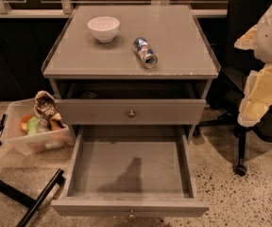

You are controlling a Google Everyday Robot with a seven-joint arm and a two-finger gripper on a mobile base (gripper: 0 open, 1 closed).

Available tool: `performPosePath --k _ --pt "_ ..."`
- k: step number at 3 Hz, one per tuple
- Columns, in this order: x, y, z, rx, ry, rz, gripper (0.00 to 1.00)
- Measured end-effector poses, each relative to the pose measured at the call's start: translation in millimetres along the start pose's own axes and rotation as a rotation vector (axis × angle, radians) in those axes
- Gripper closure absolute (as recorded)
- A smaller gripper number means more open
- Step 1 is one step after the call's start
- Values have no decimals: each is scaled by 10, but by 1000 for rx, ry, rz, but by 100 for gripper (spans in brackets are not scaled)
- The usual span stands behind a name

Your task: Close middle drawer

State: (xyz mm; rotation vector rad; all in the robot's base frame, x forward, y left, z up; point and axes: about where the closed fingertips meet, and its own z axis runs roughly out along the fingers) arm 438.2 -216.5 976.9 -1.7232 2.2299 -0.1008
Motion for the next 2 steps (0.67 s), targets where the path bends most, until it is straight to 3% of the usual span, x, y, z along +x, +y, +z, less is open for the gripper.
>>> performPosePath --k 2 --pt "30 47 104 18 6 7 0"
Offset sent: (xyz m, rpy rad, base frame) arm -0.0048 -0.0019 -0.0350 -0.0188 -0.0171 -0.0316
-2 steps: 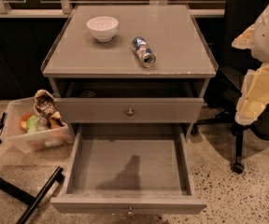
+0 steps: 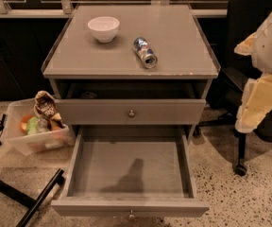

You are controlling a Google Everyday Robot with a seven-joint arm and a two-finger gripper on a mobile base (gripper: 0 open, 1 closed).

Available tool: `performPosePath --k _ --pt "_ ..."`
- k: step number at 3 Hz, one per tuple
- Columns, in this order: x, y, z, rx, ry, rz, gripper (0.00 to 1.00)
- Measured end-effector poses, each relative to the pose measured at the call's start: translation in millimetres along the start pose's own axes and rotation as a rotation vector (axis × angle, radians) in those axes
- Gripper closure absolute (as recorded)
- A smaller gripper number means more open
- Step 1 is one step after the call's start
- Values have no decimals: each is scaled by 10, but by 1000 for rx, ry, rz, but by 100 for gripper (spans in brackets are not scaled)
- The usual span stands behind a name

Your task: Close middle drawer

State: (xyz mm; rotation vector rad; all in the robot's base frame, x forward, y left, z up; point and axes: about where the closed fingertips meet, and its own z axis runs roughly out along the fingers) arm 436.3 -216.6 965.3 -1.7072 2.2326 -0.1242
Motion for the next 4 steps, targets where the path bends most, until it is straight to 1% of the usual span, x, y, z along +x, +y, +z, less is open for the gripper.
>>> performPosePath --k 1,2,3,4 --pt "127 235 330 4 -33 39 0" --pt "396 595 861 -7 -76 116 0" --pt "741 1134 1913 -61 -98 252 0" --pt "748 1133 1925 -59 -106 261 0"
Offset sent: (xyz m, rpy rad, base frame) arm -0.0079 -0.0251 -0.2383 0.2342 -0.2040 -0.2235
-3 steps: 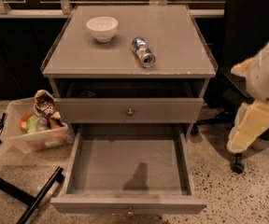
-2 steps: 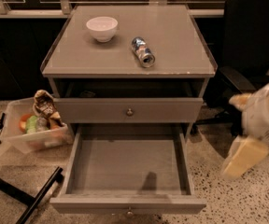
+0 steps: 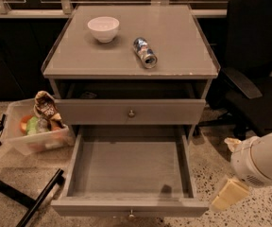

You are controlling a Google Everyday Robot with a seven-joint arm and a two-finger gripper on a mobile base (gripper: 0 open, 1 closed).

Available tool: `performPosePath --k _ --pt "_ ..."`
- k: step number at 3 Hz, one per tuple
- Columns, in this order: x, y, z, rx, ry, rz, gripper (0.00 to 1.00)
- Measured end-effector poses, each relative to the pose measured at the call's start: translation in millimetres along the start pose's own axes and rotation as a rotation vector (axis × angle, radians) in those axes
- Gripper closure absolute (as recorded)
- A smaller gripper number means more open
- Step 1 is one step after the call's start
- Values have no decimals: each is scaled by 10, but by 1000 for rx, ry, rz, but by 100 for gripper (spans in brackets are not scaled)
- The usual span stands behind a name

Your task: Close middle drawer

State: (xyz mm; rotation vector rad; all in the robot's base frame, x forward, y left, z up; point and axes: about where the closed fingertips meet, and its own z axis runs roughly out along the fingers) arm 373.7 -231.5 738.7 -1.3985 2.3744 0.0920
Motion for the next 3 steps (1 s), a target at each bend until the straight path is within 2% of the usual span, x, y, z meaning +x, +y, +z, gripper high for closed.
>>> performPosePath --k 1,2,3 --pt "87 -44 302 -43 -62 46 0" --pt "201 23 774 -169 -178 103 0" --pt "303 180 1075 -272 -288 147 0"
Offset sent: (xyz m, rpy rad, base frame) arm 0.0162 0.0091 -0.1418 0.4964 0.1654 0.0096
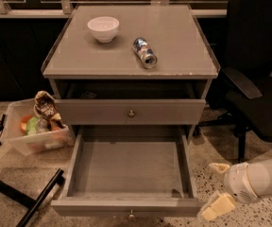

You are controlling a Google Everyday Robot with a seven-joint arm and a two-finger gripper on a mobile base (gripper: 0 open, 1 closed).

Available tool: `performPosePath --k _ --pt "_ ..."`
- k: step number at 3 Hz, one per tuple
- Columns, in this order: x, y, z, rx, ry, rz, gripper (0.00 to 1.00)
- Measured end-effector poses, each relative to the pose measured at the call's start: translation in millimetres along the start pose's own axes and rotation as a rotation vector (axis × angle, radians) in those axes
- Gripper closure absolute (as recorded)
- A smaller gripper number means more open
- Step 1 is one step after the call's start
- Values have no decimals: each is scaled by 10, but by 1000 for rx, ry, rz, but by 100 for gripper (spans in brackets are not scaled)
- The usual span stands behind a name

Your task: Close middle drawer

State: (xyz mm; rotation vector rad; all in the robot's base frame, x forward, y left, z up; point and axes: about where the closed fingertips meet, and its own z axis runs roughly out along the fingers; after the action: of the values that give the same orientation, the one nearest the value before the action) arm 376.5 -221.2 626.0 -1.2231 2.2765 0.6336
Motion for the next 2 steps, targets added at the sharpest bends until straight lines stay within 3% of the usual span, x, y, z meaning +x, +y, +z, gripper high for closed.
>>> performPosePath --k 1,2 --pt "122 69 147 -39 -143 35 19" --pt "178 81 156 -40 -162 45 42"
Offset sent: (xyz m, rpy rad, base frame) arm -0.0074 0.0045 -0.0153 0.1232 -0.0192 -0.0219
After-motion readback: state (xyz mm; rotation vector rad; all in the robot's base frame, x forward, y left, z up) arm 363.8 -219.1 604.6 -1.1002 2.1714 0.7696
